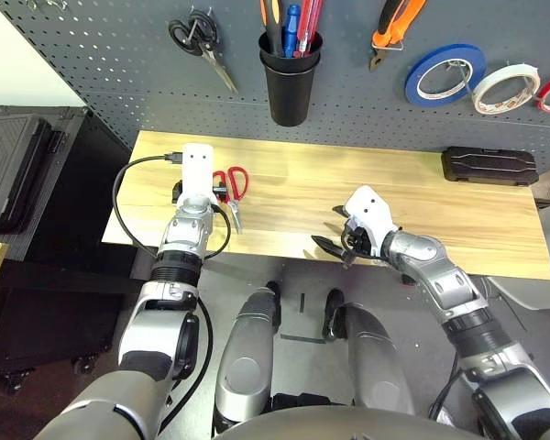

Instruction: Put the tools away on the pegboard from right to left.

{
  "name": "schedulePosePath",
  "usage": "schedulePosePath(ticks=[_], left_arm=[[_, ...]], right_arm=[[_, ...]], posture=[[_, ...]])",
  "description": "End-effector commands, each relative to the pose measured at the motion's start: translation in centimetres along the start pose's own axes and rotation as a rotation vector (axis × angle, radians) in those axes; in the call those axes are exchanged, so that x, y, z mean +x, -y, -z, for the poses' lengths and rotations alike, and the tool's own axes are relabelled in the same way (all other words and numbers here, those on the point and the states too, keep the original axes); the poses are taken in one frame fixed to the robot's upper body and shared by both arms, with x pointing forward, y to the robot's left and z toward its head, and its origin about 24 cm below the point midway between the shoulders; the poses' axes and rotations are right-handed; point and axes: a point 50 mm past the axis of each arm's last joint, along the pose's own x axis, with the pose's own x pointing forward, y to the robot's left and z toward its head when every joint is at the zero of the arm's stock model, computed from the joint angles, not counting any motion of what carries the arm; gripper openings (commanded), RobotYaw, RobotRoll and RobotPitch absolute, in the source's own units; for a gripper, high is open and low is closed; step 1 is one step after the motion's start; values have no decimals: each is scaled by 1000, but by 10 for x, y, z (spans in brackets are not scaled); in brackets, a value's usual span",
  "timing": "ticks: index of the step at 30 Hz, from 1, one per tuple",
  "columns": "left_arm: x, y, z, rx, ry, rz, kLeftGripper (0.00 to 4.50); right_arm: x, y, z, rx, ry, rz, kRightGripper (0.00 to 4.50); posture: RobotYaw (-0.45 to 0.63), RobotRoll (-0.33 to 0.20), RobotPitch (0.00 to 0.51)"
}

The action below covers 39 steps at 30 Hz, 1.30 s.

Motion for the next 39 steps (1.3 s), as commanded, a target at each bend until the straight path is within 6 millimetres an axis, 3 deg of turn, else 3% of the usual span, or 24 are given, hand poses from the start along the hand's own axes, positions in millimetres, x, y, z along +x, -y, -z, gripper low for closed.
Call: schedulePosePath(ticks=[1, 6, 9, 19, 28, 35, 39], left_arm=[[5, 1, 16, 19, -53, -25, 4483], [9, 4, 26, 32, -102, -24, 4483], [10, 6, 31, 34, -122, -17, 3907], [10, 12, 34, -9, -129, -12, 31], [3, 6, 20, -89, -52, -43, 31], [-19, -7, -4, -226, 115, -91, 31], [-40, -23, -28, -355, 277, -122, 31]], right_arm=[[-3, -3, 2, 8, -11, -1, 4500], [-6, -4, -1, 6, -7, 2, 4500], [-9, -4, -3, -1, -3, -4, 4500], [-13, -2, -10, -29, 38, -41, 4500], [-15, 5, -19, -45, 144, -70, 4500], [-14, 9, -25, -62, 261, -97, 4500], [-12, 16, -33, -70, 359, -83, 4500]], posture=[[175, 0, 387], [159, 0, 384], [151, 0, 379], [171, 0, 360], [243, 0, 320], [301, 0, 289], [365, 0, 262]])
